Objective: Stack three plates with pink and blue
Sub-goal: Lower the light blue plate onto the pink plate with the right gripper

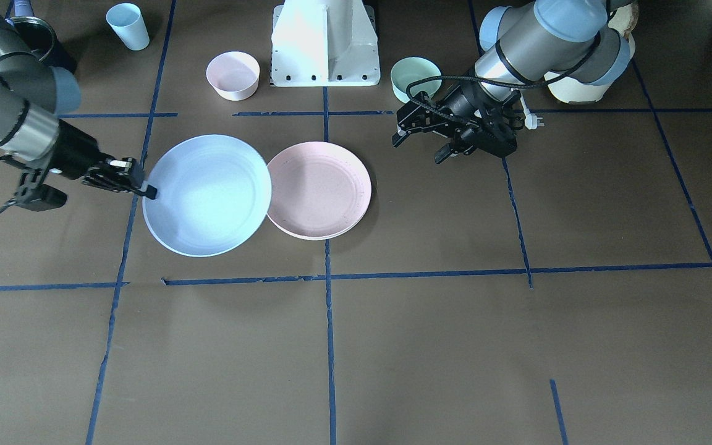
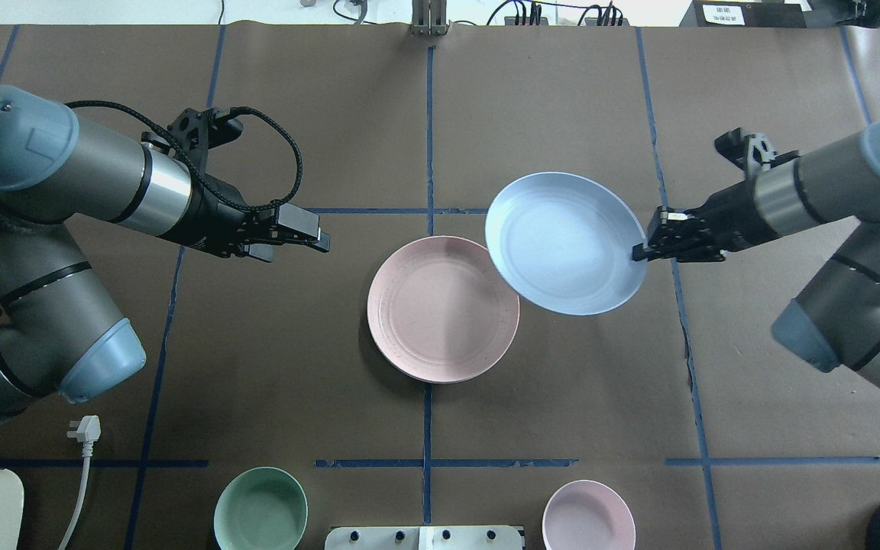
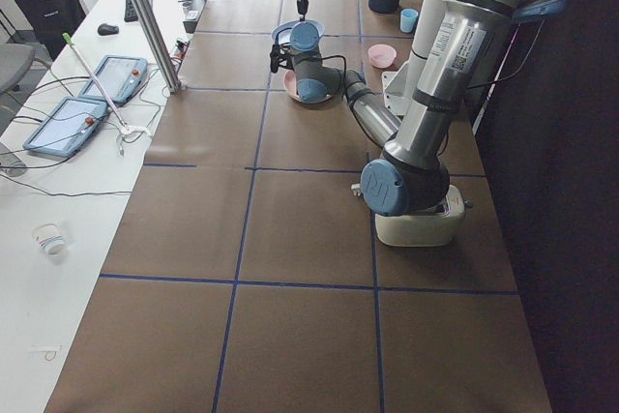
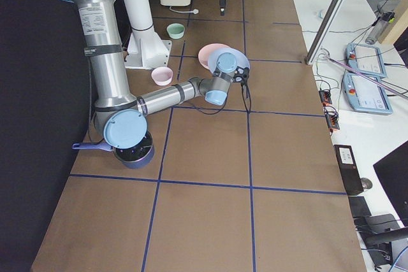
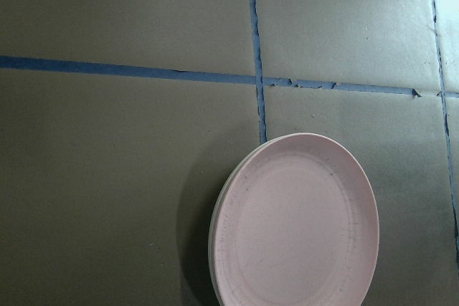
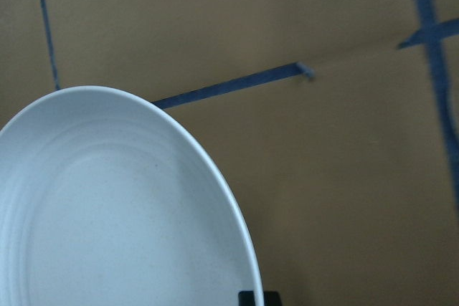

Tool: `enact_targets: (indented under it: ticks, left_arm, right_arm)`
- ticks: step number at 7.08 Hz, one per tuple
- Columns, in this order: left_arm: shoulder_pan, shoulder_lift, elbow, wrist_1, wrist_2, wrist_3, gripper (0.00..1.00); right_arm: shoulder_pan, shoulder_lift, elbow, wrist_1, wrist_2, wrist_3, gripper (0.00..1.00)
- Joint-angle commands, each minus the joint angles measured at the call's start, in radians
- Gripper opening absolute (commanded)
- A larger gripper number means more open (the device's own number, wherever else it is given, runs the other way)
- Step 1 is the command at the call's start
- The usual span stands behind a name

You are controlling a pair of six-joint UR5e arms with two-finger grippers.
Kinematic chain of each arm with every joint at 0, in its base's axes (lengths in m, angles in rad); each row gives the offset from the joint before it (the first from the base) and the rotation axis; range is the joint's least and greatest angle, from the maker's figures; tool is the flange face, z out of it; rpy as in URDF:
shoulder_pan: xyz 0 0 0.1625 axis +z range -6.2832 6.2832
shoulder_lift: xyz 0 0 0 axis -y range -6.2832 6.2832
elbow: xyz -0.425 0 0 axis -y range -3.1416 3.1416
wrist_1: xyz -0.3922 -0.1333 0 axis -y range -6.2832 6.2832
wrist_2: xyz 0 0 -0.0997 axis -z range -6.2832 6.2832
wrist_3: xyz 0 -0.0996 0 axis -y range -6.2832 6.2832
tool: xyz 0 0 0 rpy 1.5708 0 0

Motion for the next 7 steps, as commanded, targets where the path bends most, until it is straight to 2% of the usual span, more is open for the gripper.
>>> enact_targets:
  ticks: [1,2,3,4,5,6,7]
  left_arm:
    - [-0.011,0.001,0.001,0.003,-0.009,0.001,1.0]
    - [-0.012,0.003,0.001,0.003,-0.009,0.001,1.0]
    - [-0.014,0.003,0.001,0.003,-0.009,0.001,1.0]
    - [-0.035,0.006,0.006,0.008,-0.012,0.009,1.0]
    - [-0.07,0.033,0.015,0.006,-0.05,0.029,1.0]
    - [-0.143,0.08,0.016,0.005,-0.128,0.097,1.0]
    - [-0.234,0.126,0.022,0.006,-0.211,0.203,1.0]
  right_arm:
    - [-0.16,0.083,-0.004,-0.016,-0.131,0.039,0.01]
    - [-0.194,0.109,-0.002,-0.085,-0.158,0.039,0.04]
    - [-0.232,0.14,-0.008,-0.106,-0.207,0.039,0.25]
    - [-0.236,0.179,-0.007,-0.202,-0.225,0.039,0.99]
    - [-0.236,0.2,-0.005,-0.229,-0.234,0.039,1.0]
    - [-0.213,0.197,0.004,-0.229,-0.229,0.036,1.0]
    - [-0.169,0.127,0.048,-0.229,-0.203,0.036,1.0]
